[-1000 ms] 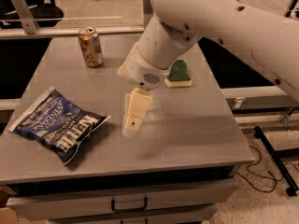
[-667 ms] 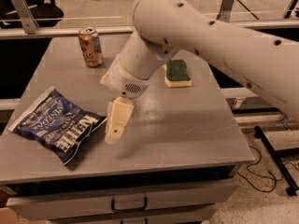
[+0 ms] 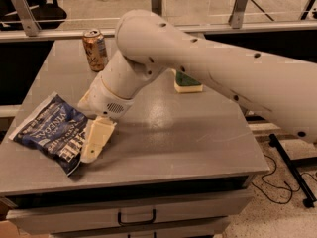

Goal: Pick blue chip bag

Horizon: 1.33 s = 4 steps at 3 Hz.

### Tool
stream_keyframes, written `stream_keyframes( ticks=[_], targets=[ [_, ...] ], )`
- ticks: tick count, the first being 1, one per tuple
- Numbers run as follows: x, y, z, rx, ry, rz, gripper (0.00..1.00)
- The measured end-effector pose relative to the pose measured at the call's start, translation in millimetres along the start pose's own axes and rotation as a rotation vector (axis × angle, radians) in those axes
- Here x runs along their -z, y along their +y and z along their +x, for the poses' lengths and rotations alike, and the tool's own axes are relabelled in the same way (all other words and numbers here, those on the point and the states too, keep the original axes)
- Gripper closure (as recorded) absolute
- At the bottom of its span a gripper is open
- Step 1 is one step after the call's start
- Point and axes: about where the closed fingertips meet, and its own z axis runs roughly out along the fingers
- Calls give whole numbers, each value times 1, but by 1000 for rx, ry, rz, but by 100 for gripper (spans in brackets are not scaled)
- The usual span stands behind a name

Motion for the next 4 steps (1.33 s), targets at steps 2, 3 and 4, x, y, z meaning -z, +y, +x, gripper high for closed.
stream_keyframes(
  ticks=[2,3,4],
  targets=[
    [-12,-2,1,-23,-22,29,64],
    [13,-13,-4,-30,-40,87,87],
    [57,-38,-9,-21,-95,169,100]
  ],
)
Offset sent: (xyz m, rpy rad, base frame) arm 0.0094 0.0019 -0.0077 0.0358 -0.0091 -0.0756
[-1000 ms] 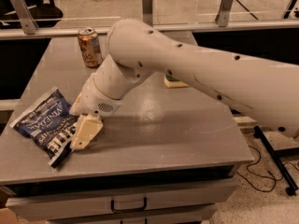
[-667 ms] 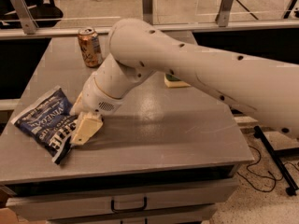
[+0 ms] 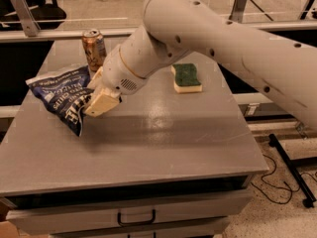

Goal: Pick blue chip bag

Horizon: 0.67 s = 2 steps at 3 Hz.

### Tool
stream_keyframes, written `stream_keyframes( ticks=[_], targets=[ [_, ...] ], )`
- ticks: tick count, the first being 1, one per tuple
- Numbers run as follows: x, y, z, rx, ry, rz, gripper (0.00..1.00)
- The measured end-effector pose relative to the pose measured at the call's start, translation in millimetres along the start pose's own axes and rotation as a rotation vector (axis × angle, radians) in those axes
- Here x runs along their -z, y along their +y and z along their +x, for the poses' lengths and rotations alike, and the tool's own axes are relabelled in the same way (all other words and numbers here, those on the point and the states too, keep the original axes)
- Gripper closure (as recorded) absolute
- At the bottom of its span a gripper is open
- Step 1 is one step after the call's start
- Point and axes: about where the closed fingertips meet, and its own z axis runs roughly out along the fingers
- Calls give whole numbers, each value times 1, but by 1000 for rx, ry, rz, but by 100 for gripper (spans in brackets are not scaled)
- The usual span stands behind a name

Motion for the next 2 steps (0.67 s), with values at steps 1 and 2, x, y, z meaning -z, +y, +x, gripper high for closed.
stream_keyframes(
  ticks=[1,2],
  targets=[
    [41,-38,-18,45,-84,76,100],
    [74,-70,-35,93,-150,119,100]
  ],
)
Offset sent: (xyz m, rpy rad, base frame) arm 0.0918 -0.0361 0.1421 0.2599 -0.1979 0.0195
